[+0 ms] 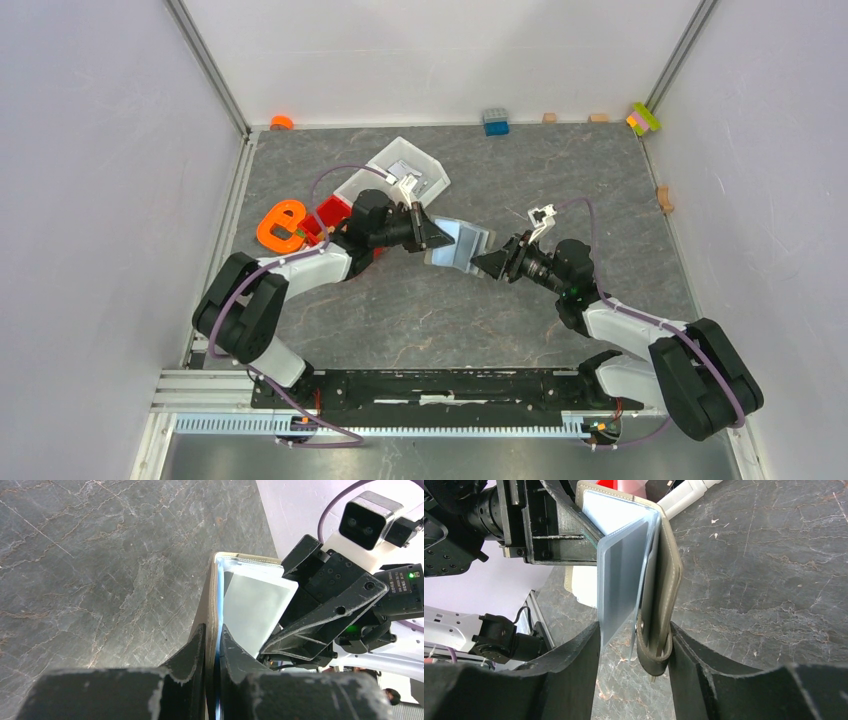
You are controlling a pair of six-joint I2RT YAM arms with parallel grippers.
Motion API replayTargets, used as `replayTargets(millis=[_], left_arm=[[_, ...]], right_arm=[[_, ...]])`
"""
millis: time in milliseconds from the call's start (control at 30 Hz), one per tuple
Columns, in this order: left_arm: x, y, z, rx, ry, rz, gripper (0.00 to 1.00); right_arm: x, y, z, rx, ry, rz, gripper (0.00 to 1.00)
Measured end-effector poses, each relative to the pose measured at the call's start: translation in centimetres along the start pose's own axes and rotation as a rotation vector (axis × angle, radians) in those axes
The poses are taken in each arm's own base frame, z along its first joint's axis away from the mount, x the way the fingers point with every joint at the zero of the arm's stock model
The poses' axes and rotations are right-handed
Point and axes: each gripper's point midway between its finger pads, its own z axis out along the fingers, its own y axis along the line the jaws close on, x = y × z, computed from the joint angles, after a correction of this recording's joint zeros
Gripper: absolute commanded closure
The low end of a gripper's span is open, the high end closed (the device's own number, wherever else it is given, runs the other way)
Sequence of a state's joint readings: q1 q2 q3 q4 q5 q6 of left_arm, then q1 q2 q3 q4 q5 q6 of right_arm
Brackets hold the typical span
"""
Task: Take the credit cards out of the card holder
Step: Remove the credit card from the card holder.
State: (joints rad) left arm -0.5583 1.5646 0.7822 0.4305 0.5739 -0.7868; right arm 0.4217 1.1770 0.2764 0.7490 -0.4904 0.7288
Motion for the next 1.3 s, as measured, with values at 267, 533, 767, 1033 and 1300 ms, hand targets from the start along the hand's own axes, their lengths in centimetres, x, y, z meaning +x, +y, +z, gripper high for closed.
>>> replayTargets(millis=[267,533,767,1033,1300], left_arm=[[0.8,0.2,0.4,-0.011,0.030,-0.008,0.98],[0.8,0.6,0.4,-0.032,0.023,0.001,0.97],[0.4,0.6,0.4,-0.043,0.004,0.005,0.97],[0.8,0.3,0.6,-0.016,0.027,0.005,0.97],[1.1,0.1,0.9,0.015,0.049,0.005,0.98]], right_arm=[[0.2,0.1,0.0,-0.004,0.009,0.001,0.38],[0.3,-0.3,0.0,0.016,0.007,0.003,0.51],[-0.5,-0.1,-0.2,0.023,-0.022,-0.021,0.70],[-0.7,1.6,-0.3,-0.067,-0.043,-0.033,0.75],[-0.7,2.5,-0.2,-0.108,-0.041,-0.033,0.75]])
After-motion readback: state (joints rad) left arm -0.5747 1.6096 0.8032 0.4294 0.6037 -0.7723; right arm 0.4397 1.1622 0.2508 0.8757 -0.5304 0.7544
